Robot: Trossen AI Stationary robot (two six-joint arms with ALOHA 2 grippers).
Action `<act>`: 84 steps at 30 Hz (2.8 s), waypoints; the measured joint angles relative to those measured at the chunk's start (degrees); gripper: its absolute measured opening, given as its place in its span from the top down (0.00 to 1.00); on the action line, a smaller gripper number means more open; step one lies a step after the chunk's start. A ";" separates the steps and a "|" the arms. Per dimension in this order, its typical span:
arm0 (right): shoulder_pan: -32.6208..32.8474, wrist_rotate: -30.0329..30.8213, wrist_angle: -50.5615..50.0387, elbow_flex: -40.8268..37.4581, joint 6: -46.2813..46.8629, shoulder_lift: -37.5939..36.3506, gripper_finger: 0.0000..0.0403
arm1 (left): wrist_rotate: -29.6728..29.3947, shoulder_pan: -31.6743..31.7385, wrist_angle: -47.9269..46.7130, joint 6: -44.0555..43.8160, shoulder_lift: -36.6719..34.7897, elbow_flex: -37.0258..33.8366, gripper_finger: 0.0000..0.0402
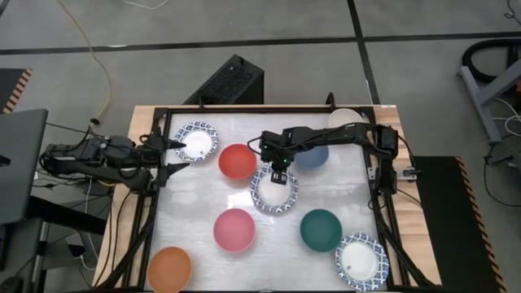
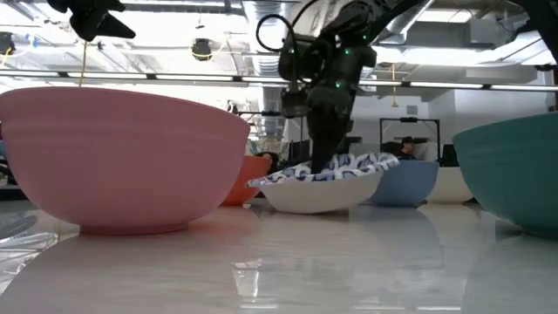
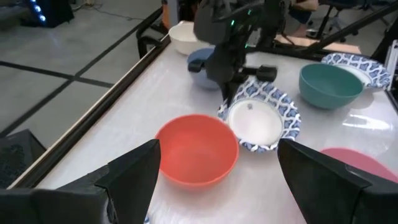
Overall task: Nest bowls inside each other
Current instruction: Stack the middle white pattern bowl on top of the top white pattern bowl
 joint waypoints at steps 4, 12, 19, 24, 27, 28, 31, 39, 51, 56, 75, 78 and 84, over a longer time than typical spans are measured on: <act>0.99 -0.01 -9.45 4.98 -0.04 -0.15 0.98 | -1.37 0.00 -2.37 -1.08 0.00 -0.02 0.22; -0.05 -0.01 -22.53 17.51 1.35 -0.21 0.99 | -8.05 0.00 -6.37 -3.09 0.00 -0.04 0.22; -2.42 -0.04 -16.47 27.07 7.25 -0.21 0.99 | -11.54 0.00 -8.97 -3.15 -0.02 -0.04 0.22; -4.67 0.14 1.55 28.30 13.92 -0.14 0.98 | -15.70 0.00 -12.25 -5.56 -0.04 -0.04 0.22; -6.25 2.59 12.37 28.20 19.80 0.15 0.98 | -16.76 0.00 -13.40 -5.92 -0.04 -0.04 0.22; -6.65 4.34 16.30 28.08 21.34 0.99 0.98 | -16.85 0.00 -13.55 -5.95 -0.07 -0.04 0.22; -7.92 5.91 22.98 27.90 23.79 2.92 0.98 | -17.78 -0.02 -13.98 -5.96 -0.09 -0.04 0.22; -9.21 5.98 38.45 29.79 30.67 13.07 0.98 | -19.15 0.00 -14.18 -6.83 -1.50 -0.06 0.22; -9.15 4.31 38.73 46.11 34.63 32.52 0.98 | -19.27 0.00 -14.46 -6.99 -2.69 -0.04 0.22; -9.19 3.99 33.76 53.93 35.85 37.80 0.98 | -19.27 0.00 -15.00 -7.00 -2.69 -0.04 0.22; -9.14 2.00 30.15 53.48 31.15 38.59 0.79 | -19.14 0.00 -15.79 -8.11 -2.67 -0.22 0.22; -9.19 2.00 31.43 53.48 30.76 38.59 0.72 | -19.12 0.00 -15.79 -8.13 -2.67 -0.22 0.22; -9.32 1.67 35.43 53.48 29.13 38.59 0.56 | -18.29 0.00 -15.79 -9.33 -2.67 -0.24 0.22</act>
